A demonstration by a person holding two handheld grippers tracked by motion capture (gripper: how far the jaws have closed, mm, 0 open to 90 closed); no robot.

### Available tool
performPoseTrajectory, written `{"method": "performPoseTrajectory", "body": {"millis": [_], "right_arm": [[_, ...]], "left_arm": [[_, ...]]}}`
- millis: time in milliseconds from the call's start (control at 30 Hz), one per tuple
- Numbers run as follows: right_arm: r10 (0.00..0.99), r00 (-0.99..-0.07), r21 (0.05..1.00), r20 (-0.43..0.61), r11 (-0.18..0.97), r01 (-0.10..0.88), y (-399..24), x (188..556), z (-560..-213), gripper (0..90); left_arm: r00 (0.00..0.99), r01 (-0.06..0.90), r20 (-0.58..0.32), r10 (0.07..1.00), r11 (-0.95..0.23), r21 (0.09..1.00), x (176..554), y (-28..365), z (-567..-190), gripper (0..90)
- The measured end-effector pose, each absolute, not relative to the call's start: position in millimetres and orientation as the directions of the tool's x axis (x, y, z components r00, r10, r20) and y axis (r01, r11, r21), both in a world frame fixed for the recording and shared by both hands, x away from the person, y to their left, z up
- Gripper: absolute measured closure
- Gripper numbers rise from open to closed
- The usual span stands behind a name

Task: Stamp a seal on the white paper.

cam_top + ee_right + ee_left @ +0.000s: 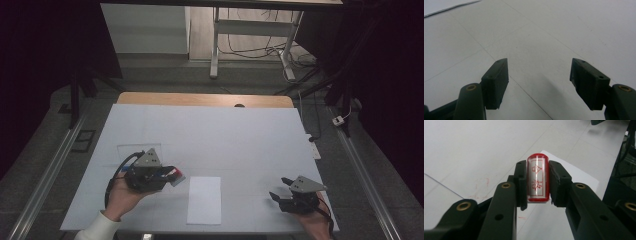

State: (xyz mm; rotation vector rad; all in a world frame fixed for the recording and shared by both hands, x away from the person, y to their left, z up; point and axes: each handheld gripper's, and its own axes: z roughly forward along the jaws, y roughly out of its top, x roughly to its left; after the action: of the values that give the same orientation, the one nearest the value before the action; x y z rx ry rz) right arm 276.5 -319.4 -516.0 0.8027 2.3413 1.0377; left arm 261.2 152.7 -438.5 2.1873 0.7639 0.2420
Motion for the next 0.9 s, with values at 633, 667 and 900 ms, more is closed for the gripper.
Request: {"method": "performPoseTrajectory", "body": {"millis": [633,667,900], "right_arm": [[0.665,-0.728,0.773,-0.166,0.546,0.323,-319,276,-515,30.8],[0.665,-0.728,0.773,-0.165,0.546,0.324,-319,276,-515,30.8],[0.664,-0.729,0.771,-0.163,0.547,0.326,-319,276,-516,30.8]], "left_arm": [[0.846,0.425,-0.076,0.528,-0.581,0.694,266,106,-456,69.7],[0.850,0.422,-0.075,0.522,-0.588,0.690,267,104,-457,69.7],[0.864,0.409,-0.071,0.498,-0.613,0.676,269,89,-461,69.8]]}}
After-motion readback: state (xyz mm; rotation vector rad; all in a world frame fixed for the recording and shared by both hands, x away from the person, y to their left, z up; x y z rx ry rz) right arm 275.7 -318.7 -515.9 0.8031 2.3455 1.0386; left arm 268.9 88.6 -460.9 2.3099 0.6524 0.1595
